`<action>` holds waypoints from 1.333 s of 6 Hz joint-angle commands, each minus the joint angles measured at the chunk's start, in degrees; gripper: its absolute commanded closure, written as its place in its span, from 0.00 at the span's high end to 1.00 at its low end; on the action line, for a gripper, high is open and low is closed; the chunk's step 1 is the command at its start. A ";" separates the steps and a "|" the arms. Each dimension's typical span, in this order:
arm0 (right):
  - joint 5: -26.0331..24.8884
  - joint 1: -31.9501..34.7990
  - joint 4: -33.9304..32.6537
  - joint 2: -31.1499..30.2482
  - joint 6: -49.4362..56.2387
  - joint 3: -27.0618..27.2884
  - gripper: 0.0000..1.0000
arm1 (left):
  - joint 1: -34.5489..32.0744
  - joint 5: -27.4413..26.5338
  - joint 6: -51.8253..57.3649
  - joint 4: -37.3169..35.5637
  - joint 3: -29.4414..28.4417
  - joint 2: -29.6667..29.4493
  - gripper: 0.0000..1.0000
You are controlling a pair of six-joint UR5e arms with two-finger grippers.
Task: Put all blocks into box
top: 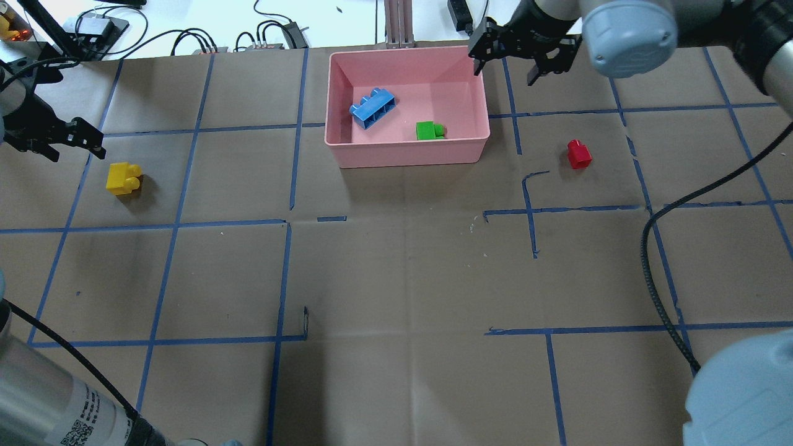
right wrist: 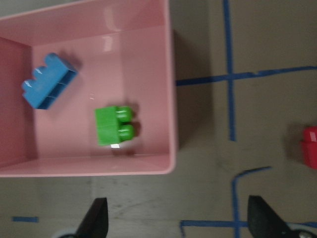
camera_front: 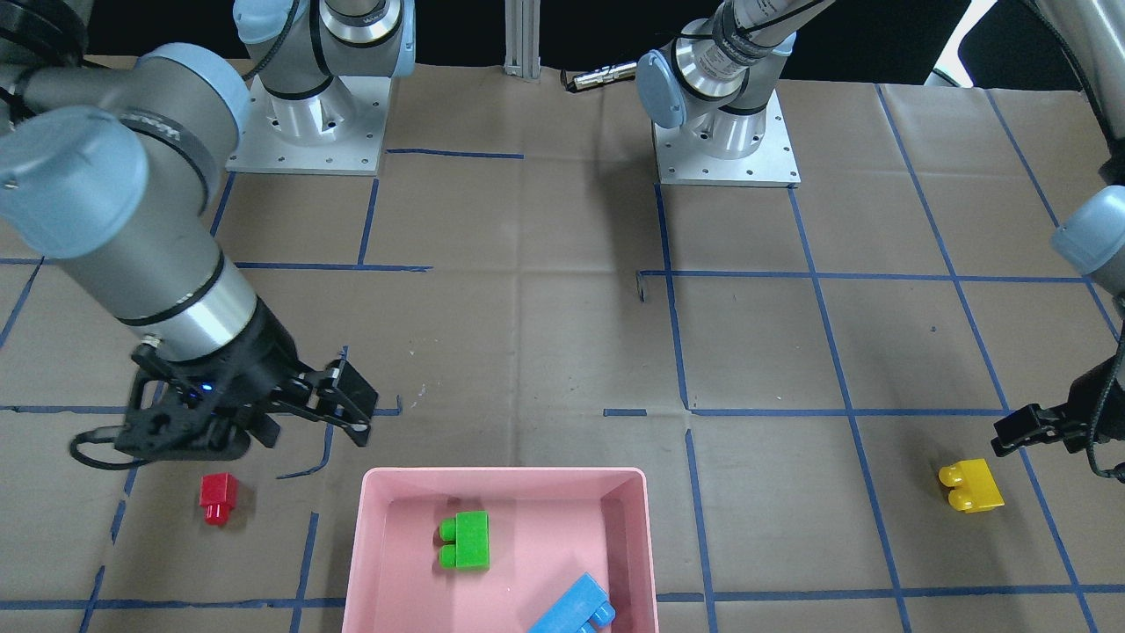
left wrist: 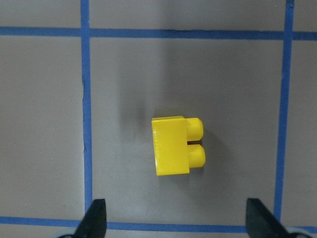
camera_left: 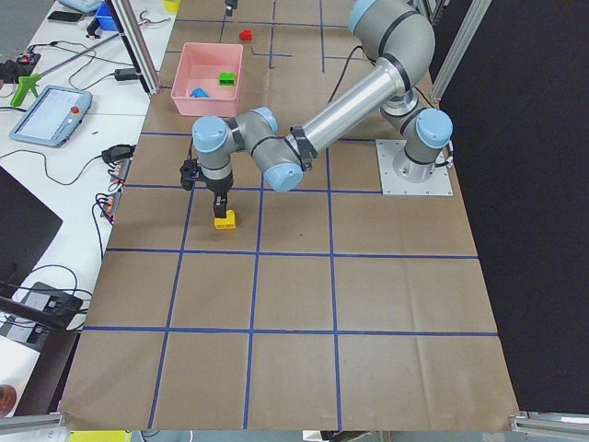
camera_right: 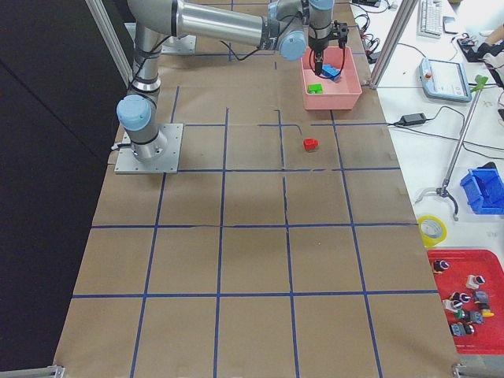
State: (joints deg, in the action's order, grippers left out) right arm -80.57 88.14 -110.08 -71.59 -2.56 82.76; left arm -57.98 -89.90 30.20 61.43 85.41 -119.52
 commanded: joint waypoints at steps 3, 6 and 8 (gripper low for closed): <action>-10.49 -5.09 -14.13 0.82 10.12 12.99 0.99 | -0.21 2.89 -2.51 -5.69 0.64 -6.94 0.99; -9.87 -7.37 -27.27 6.88 12.90 17.70 0.99 | -0.29 2.97 -2.60 -7.11 0.99 -8.10 0.99; -9.79 -7.55 -33.60 11.89 16.61 17.87 0.99 | -0.21 3.06 -2.51 -7.03 1.16 -8.36 0.94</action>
State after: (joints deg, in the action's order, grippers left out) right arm -90.42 80.74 -140.98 -62.09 12.46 100.51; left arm -58.21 -86.86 27.67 54.35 86.48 -127.70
